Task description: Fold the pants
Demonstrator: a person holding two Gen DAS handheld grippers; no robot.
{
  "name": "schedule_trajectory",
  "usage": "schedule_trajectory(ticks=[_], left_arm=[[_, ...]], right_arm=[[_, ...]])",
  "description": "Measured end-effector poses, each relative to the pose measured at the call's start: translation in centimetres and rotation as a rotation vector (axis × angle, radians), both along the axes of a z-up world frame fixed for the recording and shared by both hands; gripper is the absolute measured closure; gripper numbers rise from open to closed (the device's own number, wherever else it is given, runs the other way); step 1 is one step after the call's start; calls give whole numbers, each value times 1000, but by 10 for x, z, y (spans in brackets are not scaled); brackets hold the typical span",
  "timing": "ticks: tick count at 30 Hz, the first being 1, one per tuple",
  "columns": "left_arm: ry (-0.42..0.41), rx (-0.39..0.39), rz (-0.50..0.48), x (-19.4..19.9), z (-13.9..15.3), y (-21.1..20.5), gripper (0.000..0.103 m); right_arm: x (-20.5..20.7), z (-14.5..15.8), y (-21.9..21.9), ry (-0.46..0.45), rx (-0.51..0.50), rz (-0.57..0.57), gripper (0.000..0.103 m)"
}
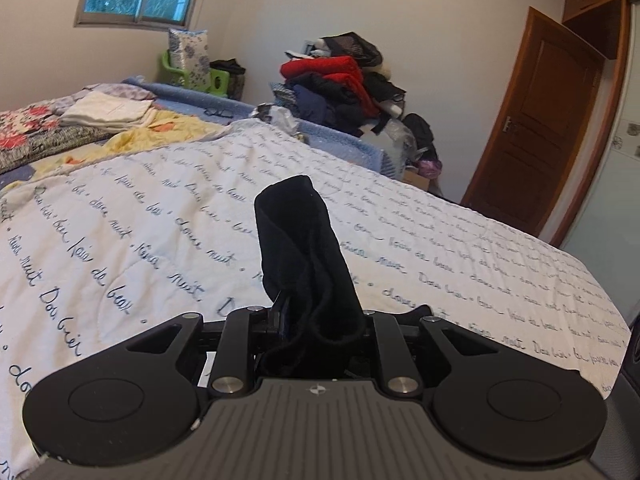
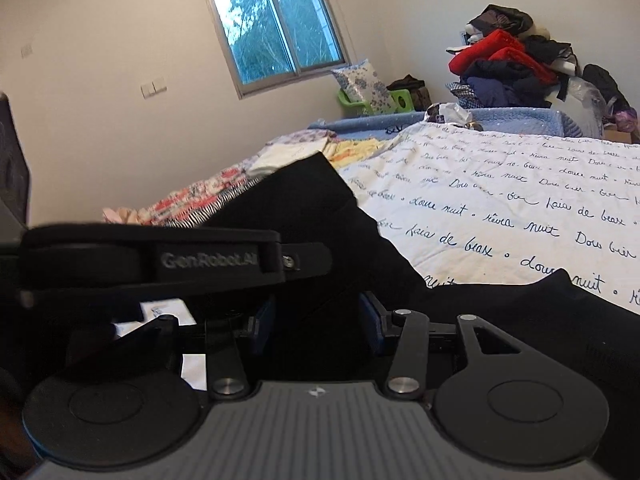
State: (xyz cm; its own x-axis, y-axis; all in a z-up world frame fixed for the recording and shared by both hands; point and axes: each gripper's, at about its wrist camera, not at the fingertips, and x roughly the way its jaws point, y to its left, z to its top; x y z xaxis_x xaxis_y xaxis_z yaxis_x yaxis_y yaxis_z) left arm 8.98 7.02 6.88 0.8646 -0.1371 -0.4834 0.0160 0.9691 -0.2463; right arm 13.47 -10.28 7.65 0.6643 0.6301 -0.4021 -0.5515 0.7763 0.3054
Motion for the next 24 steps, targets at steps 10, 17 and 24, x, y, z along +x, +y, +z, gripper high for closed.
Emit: schedule_trajectory(ticks=[10, 17, 24], left_arm=[[-55, 36, -94, -7, 12, -44, 79], [-103, 66, -153, -13, 19, -75, 79], [-158, 93, -220, -24, 26, -104, 79]], right_arm=[[-12, 7, -39, -20, 63, -87, 56], [-18, 12, -67, -32, 129, -146, 56], [-31, 14, -95, -68, 178, -206, 56]])
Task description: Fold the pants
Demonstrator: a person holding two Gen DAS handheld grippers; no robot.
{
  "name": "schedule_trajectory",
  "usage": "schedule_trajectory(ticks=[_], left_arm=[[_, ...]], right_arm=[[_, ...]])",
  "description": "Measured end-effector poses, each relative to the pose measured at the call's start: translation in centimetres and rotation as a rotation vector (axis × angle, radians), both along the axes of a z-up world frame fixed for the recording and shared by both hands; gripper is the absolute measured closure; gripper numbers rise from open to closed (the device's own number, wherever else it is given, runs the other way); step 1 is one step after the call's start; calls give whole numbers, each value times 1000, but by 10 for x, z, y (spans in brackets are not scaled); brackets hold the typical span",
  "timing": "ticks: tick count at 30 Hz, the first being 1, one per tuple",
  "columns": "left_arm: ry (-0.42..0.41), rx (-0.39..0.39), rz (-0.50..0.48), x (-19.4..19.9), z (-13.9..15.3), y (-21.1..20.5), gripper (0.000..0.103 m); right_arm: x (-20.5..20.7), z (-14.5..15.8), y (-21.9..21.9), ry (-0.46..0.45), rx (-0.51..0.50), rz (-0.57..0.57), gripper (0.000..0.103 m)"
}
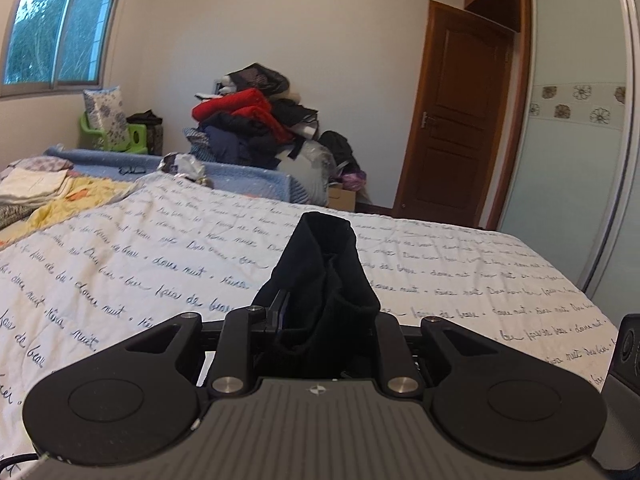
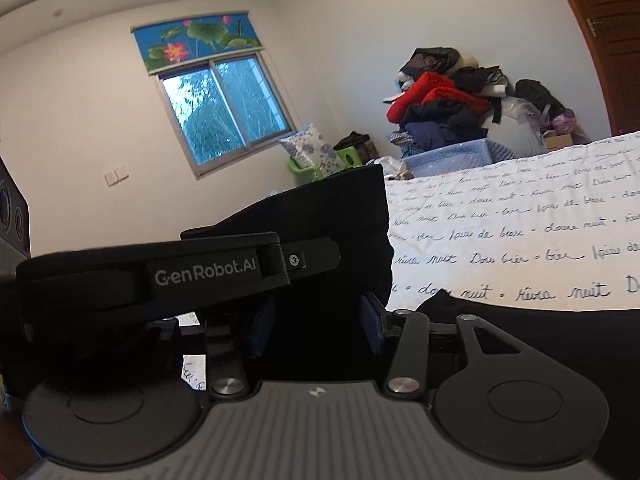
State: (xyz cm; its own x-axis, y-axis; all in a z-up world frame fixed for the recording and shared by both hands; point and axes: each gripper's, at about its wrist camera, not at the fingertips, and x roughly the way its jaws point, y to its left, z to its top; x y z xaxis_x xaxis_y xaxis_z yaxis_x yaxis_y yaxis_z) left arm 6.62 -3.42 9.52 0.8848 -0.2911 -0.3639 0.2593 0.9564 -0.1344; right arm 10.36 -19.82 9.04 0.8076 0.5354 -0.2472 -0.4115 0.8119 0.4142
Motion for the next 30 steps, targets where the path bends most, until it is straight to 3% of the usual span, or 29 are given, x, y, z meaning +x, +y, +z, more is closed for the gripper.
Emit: schedule_trajectory(ticks=[17, 30], left_arm=[[-41, 10, -167, -5, -12, -75, 78], [7, 1, -278, 5, -39, -132, 78]], right_arm=[[-22, -7, -68, -13, 61, -160, 56], [-27, -35, -128, 39, 115, -281, 56]])
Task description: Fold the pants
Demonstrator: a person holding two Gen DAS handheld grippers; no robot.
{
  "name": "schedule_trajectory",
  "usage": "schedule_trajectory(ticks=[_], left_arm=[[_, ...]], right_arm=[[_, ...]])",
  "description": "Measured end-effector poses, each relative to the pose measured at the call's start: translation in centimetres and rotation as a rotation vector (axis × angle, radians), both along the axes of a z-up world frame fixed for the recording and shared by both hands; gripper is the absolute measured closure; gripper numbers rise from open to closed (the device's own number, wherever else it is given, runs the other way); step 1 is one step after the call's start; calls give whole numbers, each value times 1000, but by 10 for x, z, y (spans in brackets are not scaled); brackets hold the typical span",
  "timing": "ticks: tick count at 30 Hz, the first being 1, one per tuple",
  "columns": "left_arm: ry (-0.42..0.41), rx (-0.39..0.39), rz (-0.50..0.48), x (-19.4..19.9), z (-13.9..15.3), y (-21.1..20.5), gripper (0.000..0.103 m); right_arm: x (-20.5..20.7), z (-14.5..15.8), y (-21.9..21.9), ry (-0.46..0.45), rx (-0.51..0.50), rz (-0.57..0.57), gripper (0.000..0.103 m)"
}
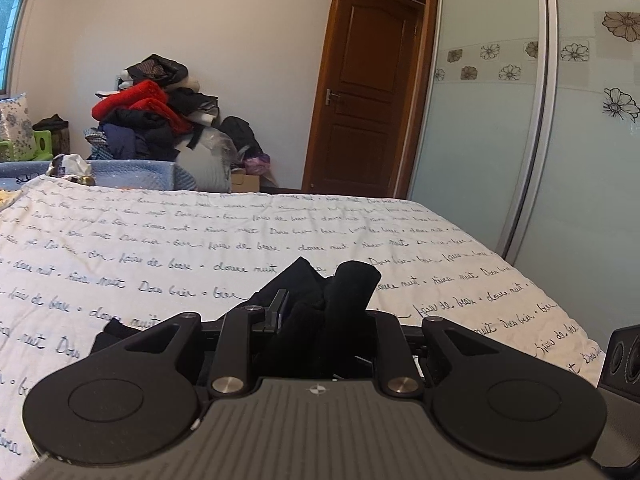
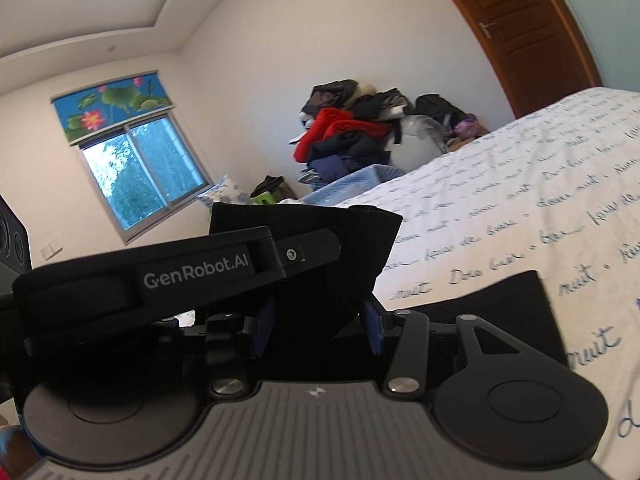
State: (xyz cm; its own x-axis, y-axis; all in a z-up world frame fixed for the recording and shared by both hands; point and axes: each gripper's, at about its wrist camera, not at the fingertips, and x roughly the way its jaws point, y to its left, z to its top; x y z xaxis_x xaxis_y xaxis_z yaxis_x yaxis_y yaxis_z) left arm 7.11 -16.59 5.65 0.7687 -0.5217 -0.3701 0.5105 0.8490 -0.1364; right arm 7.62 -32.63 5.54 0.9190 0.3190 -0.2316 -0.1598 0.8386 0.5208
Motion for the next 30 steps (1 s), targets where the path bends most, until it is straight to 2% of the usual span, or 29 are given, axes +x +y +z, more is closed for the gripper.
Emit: schedule_trajectory(ticks=[22, 30], left_arm=[[61, 16, -118, -1, -35, -55, 77], [120, 54, -160, 0, -53, -67, 73]], right_arm=[[-21, -29, -49, 64, 49, -131, 56], [-25, -37, -58, 139, 17, -153, 56]])
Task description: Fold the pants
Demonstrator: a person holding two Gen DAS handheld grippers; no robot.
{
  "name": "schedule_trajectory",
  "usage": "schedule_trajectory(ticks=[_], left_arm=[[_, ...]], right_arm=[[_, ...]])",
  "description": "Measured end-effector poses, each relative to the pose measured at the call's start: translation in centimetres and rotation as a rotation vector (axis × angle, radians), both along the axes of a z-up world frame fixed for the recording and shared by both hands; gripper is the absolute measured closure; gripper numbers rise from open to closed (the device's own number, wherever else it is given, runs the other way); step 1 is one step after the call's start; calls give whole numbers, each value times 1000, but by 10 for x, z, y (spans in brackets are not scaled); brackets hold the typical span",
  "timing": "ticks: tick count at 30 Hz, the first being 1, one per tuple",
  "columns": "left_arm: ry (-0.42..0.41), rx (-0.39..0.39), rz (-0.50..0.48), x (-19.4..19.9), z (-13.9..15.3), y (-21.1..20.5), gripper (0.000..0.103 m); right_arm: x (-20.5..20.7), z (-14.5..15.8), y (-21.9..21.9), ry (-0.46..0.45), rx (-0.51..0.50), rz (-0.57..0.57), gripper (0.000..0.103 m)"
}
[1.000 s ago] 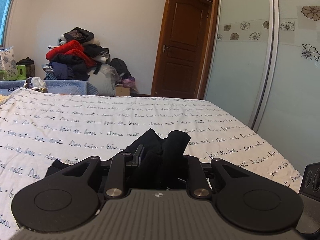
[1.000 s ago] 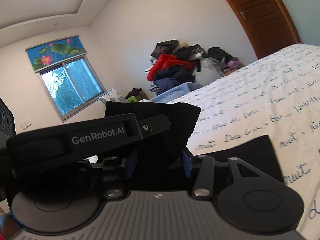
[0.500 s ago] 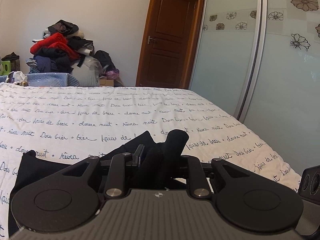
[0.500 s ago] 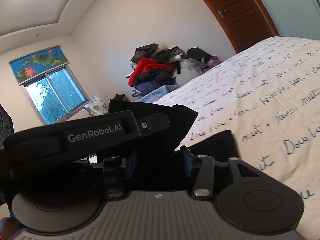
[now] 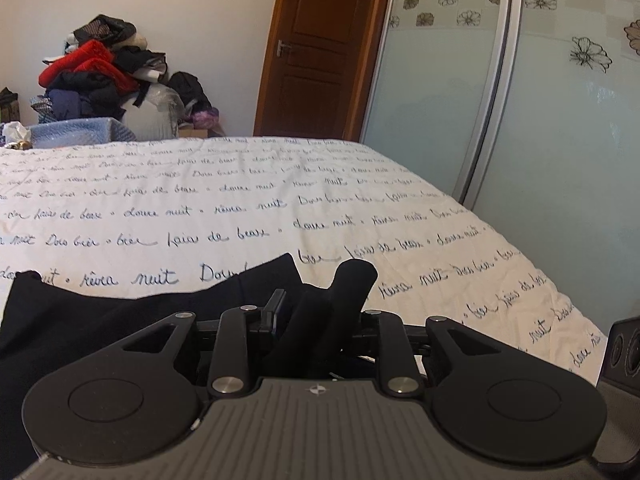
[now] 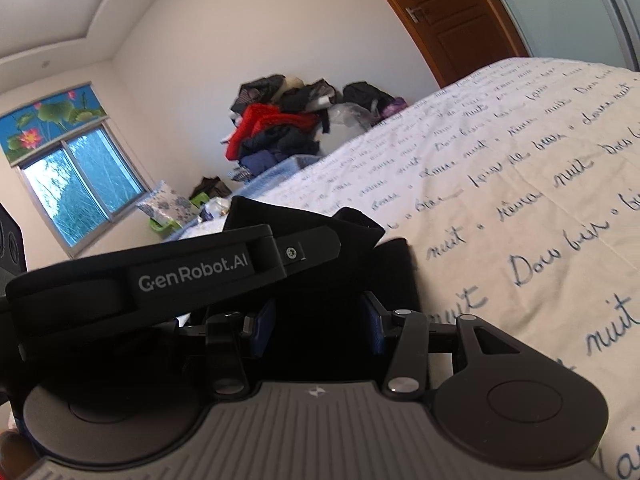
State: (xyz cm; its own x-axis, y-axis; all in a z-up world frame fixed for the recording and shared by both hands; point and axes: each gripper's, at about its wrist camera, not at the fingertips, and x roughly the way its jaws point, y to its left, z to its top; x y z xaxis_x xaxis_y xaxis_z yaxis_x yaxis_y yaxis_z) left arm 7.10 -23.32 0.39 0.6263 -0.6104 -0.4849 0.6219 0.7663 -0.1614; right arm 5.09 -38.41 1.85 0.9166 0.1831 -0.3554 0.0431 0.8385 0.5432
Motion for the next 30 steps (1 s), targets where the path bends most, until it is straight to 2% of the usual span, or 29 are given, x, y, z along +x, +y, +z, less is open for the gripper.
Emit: schedule_trajectory(ticks=[4, 8, 9, 15, 17, 20, 22, 25, 27, 30], left_arm=[[22, 18, -24, -2, -7, -4, 65], [32, 26, -56, -6, -8, -8, 45], [41, 21, -64, -6, -8, -8, 43], [99, -20, -67, 1, 4, 7, 41], [98, -26, -34, 9, 13, 21, 39], [52, 34, 71, 26, 22, 45, 37], [25, 82, 159, 39, 24, 63, 37], [38, 130, 265, 61, 20, 88, 37], [67, 158, 316, 73, 15, 100, 38], [113, 148, 346, 79, 9, 115, 38]], right_arm=[[-1, -3, 1, 57, -41, -20, 55], [-3, -3, 3, 89, -101, -40, 56], [-4, -2, 3, 95, -122, -43, 55], [-18, -1, -9, 133, -208, -109, 55], [-25, -1, -19, 130, -202, -164, 55], [-44, 7, -33, 58, -140, -240, 52], [-53, 12, -37, -5, -63, -178, 52], [-51, 16, -28, -47, 23, -7, 48], [-45, 15, -18, -26, 32, 62, 48], [-33, 9, -6, 56, -31, 63, 48]])
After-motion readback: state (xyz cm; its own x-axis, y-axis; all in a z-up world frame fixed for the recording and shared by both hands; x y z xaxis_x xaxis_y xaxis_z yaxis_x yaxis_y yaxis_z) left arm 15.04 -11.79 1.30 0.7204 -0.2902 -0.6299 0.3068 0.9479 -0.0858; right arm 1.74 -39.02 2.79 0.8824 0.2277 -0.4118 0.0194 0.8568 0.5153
